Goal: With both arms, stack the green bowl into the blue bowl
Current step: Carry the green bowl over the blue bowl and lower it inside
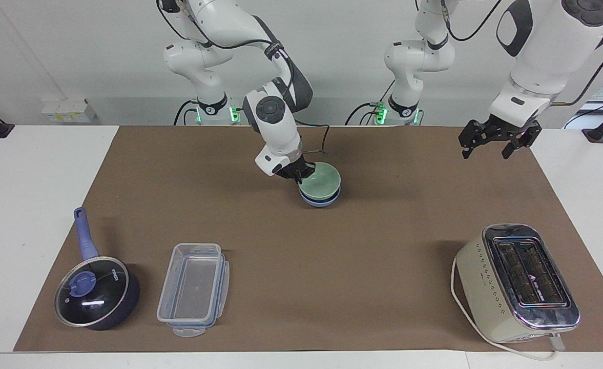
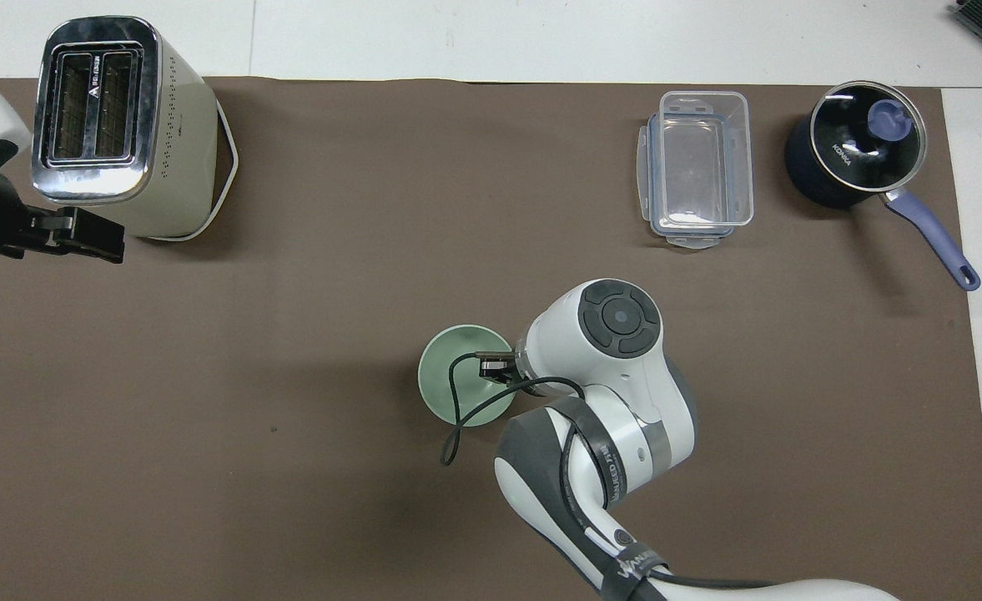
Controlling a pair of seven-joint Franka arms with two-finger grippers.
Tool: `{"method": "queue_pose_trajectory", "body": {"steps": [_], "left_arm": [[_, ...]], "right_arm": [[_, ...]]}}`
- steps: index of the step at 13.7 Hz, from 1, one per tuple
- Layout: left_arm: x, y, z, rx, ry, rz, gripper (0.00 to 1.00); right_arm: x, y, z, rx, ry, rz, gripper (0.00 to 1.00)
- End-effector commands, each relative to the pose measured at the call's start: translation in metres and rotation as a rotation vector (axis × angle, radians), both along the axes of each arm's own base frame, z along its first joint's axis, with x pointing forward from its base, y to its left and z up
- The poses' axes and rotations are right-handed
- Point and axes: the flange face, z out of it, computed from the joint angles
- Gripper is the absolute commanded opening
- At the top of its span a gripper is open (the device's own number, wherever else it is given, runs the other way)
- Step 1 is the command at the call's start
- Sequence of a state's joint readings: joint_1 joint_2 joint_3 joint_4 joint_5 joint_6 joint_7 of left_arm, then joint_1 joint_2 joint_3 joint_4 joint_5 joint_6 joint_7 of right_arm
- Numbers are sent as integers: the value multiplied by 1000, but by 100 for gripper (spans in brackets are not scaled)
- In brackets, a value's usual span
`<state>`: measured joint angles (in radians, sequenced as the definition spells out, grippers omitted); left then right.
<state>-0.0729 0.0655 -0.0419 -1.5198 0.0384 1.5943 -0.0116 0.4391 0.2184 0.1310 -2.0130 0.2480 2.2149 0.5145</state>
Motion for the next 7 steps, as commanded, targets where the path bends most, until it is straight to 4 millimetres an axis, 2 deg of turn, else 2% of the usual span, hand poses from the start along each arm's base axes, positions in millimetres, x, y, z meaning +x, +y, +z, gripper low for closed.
{"method": "queue_pose_trajectory", "body": {"steps": [1,2,5,7], "left_arm": [[0,2,4,-11,-2,-8,100],[-1,3,4,-11,-2,-7,100],[-1,3,4,-11,-2,-7,100],[-1,3,4,-11,-2,-7,100]], "right_arm": [[0,-2,1,2,-12,-4,52],[0,-1,0,2,-10,-11,77],[1,0,8,7,-16,-11,83],[5,-7,32,22,-44,-23,90]]}}
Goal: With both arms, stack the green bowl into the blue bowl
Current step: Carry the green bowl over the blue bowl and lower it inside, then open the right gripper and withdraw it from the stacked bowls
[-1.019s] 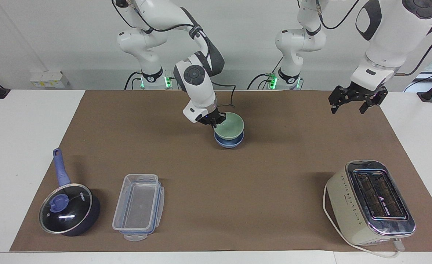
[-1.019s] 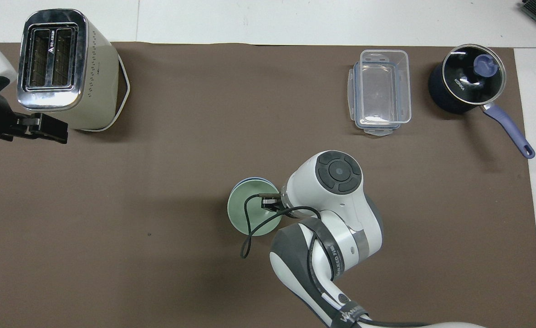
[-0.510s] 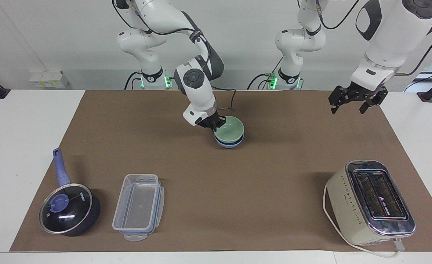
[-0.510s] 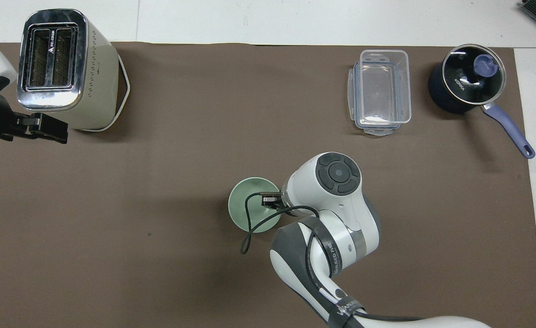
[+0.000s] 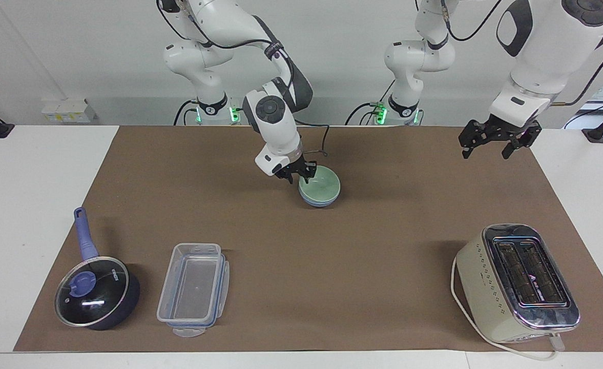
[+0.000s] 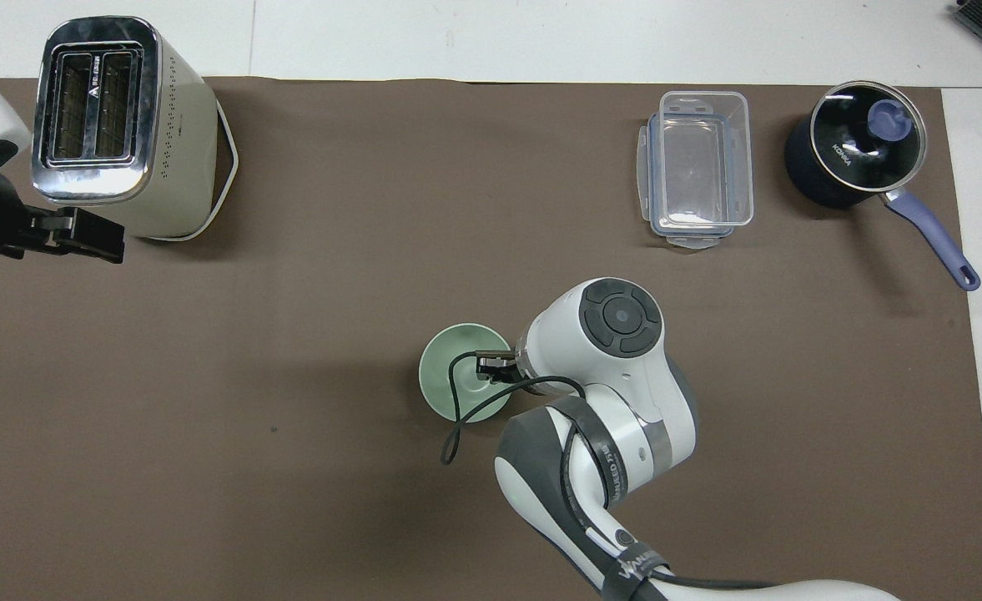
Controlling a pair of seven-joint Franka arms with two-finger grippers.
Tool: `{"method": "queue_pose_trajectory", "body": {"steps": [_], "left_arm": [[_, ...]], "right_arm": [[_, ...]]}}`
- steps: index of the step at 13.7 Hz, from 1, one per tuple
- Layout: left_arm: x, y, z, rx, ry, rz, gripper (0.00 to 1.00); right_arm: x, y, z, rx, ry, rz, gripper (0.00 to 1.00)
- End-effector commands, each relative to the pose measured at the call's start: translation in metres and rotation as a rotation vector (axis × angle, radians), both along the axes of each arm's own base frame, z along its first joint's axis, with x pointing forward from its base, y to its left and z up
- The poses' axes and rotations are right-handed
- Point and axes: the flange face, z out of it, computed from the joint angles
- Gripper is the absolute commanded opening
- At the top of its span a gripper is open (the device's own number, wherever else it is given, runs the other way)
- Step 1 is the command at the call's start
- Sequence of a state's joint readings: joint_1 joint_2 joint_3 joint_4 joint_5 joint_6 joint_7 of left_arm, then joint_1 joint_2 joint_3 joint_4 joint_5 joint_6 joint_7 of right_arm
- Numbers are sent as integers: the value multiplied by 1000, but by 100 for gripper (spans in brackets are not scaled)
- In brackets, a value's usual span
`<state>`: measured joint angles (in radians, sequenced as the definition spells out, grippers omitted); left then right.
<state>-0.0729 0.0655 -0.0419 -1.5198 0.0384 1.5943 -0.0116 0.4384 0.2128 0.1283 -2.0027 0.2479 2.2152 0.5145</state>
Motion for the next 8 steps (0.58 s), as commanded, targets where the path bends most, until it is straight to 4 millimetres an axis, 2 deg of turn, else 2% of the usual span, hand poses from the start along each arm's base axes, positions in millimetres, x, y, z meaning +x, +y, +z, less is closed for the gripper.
{"method": "queue_pose_trajectory", "body": {"steps": [1,2,6,8], "left_arm": [[-1,2,4,-11,-2,-8,100],[-1,3,4,-11,-2,-7,100],[-1,2,4,-11,-2,-8,100],[-1,2,3,-11,0,-8,100]], "right_arm": [[3,-13,36,18,-40,-23,94],[5,-23,49,20,-48,-30,100],[19,-87,111,-34,-145,-58,100],[29,-129,144,-40,-170,-96,100]]}}
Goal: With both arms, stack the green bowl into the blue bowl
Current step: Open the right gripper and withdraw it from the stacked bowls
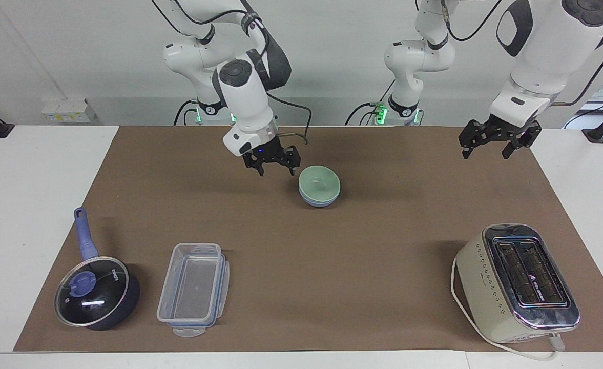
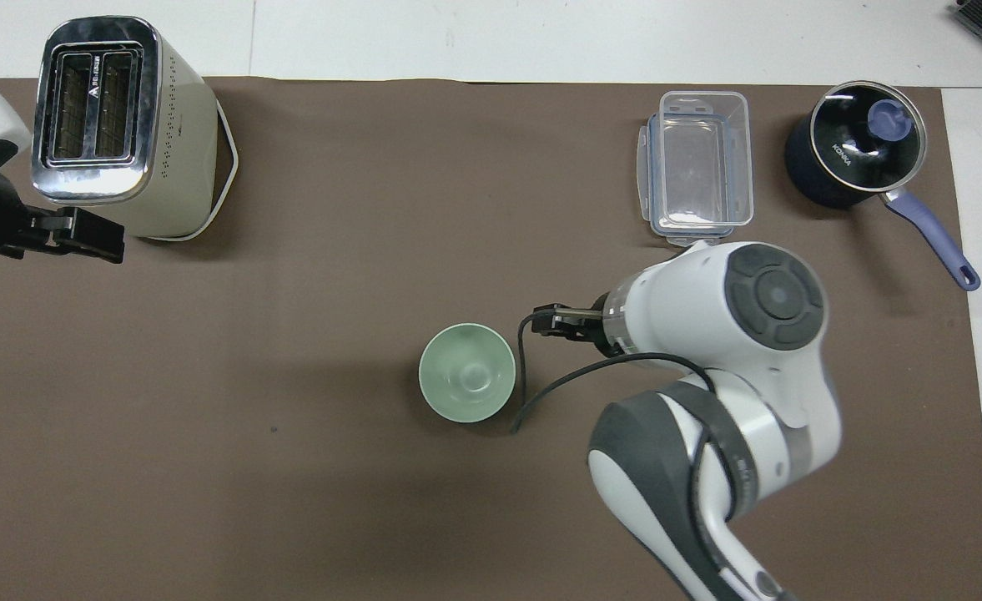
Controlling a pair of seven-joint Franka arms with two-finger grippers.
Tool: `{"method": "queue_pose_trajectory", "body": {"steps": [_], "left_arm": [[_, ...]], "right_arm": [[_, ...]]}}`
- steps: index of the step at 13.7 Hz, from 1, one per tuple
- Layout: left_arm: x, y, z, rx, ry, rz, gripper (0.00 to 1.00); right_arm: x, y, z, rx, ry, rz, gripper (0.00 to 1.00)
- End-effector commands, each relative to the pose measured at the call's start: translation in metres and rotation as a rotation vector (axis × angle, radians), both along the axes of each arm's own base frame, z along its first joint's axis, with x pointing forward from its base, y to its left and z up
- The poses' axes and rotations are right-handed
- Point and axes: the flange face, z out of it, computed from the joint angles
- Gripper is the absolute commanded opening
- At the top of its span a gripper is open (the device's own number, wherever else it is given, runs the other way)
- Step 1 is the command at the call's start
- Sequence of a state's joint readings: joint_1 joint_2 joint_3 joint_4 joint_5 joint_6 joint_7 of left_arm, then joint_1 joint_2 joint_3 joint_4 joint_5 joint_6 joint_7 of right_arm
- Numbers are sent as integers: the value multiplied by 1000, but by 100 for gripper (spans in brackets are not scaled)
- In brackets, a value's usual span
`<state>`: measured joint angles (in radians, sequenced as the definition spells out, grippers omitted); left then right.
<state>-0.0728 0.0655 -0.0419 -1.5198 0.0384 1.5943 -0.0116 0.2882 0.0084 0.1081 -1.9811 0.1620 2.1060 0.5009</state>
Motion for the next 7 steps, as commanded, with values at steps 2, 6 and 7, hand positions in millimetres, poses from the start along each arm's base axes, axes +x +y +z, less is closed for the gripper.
{"method": "queue_pose_trajectory", "body": {"steps": [2,6,7], "left_arm": [[-1,2,4,-11,-2,-9,100],[-1,3,4,-11,-2,-7,100],[-1,3,4,-11,-2,-7,100]], "right_arm": [[13,-83,59,-48,-33,40,100],[32,-172,124,-116,-85,-15,100],[32,-192,137,-125,-84,-46,100]]}}
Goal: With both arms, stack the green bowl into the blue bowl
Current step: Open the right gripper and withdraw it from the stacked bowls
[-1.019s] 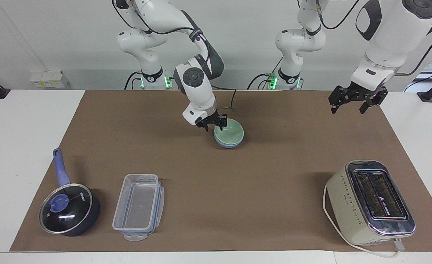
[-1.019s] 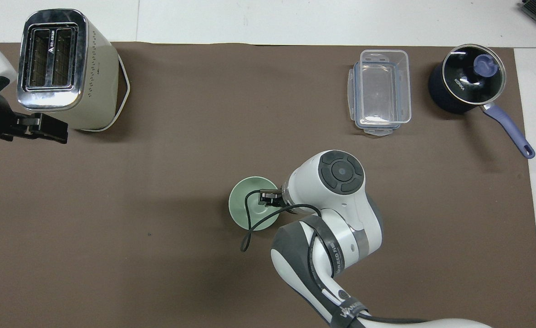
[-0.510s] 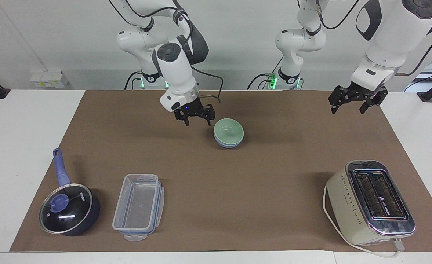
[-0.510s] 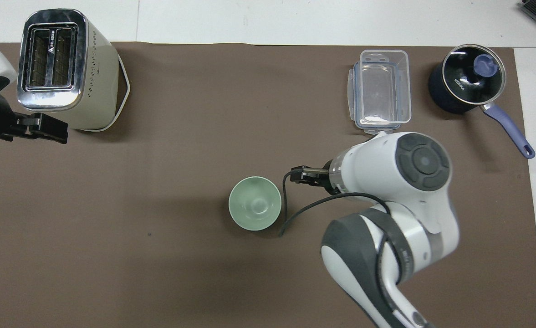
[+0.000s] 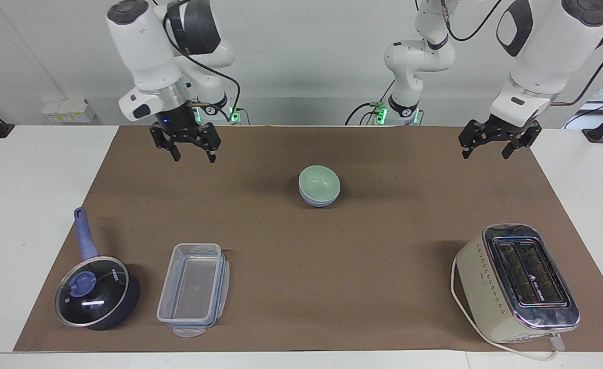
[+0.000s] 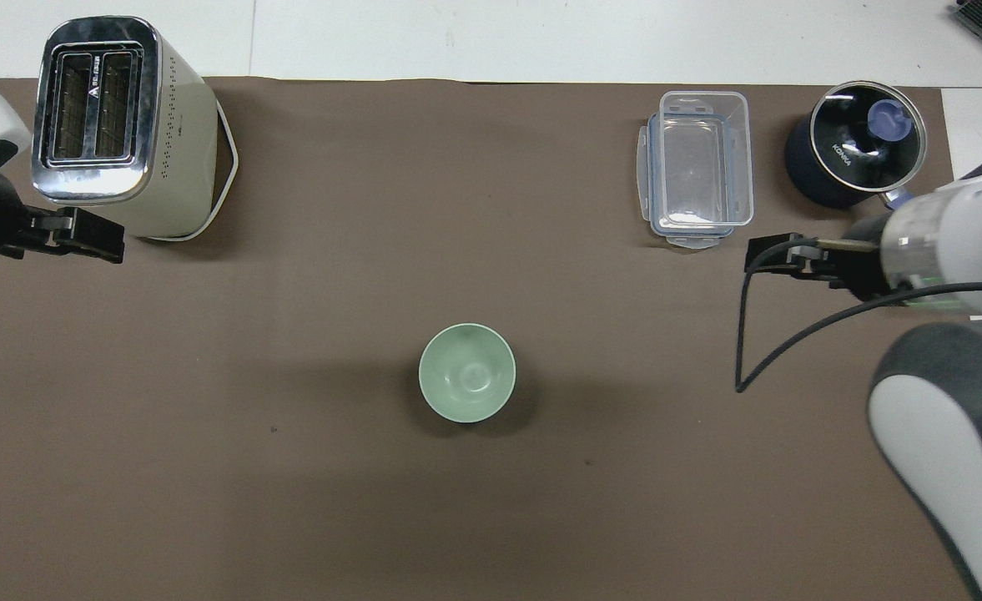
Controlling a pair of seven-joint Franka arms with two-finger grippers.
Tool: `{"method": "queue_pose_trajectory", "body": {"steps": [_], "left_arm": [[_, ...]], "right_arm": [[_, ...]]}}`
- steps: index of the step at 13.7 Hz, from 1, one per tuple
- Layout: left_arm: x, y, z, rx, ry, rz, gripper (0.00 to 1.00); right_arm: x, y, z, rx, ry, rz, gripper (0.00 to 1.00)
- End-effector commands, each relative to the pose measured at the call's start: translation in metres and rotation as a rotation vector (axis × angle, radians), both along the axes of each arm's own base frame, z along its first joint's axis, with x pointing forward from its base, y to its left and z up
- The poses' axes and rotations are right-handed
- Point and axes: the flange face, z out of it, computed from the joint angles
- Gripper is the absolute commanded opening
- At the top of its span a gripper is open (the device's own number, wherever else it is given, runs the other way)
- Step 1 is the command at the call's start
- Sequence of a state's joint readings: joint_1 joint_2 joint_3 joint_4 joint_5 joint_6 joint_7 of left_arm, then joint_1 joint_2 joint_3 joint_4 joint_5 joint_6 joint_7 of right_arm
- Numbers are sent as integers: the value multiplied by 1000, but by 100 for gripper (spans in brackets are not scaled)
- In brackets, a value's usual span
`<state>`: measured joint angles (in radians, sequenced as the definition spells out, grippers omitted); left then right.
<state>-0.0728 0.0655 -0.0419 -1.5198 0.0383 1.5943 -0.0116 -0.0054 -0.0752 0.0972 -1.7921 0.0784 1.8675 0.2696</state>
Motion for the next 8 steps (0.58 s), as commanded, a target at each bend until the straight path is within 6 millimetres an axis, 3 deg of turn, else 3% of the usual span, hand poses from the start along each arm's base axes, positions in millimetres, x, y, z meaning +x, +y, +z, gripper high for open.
{"method": "queue_pose_trajectory", "body": {"steps": [1,3,8], "left_arm": [[-1,3,4,-11,-2,-7,100],[-1,2,3,-11,0,-9,100],[-1,3,4,-11,-2,-7,100]], "right_arm": [[5,-38,36,-35,2,-44,100],[4,-58,68,-83,8,-59,100],[9,-67,94,-105,92,-3,100]]}}
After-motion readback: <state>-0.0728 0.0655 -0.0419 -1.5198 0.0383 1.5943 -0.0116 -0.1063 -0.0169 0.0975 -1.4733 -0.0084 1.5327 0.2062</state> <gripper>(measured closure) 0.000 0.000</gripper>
